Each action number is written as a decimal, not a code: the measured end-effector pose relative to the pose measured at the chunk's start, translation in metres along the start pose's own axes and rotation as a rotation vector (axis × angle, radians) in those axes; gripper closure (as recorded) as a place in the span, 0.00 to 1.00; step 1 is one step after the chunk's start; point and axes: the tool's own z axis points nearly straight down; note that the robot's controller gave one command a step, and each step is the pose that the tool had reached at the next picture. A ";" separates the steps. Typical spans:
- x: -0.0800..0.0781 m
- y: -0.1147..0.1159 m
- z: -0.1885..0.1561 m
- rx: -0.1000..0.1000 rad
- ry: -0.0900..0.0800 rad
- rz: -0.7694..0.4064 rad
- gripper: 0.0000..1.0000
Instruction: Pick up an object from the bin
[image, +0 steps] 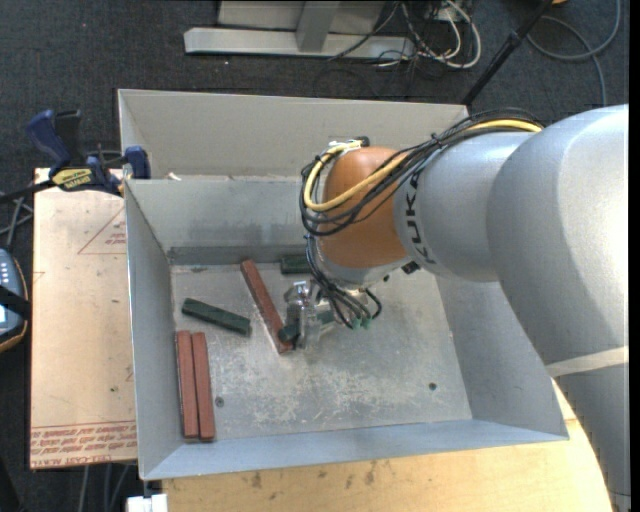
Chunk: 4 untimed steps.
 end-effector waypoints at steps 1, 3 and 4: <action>0.000 0.000 0.000 0.000 0.000 0.000 1.00; -0.015 -0.004 -0.082 0.000 -0.002 0.033 0.00; -0.015 -0.004 -0.082 0.000 -0.002 0.033 0.00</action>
Offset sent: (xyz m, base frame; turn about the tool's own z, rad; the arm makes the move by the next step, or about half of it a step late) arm 0.0169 -0.0242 0.0954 0.0319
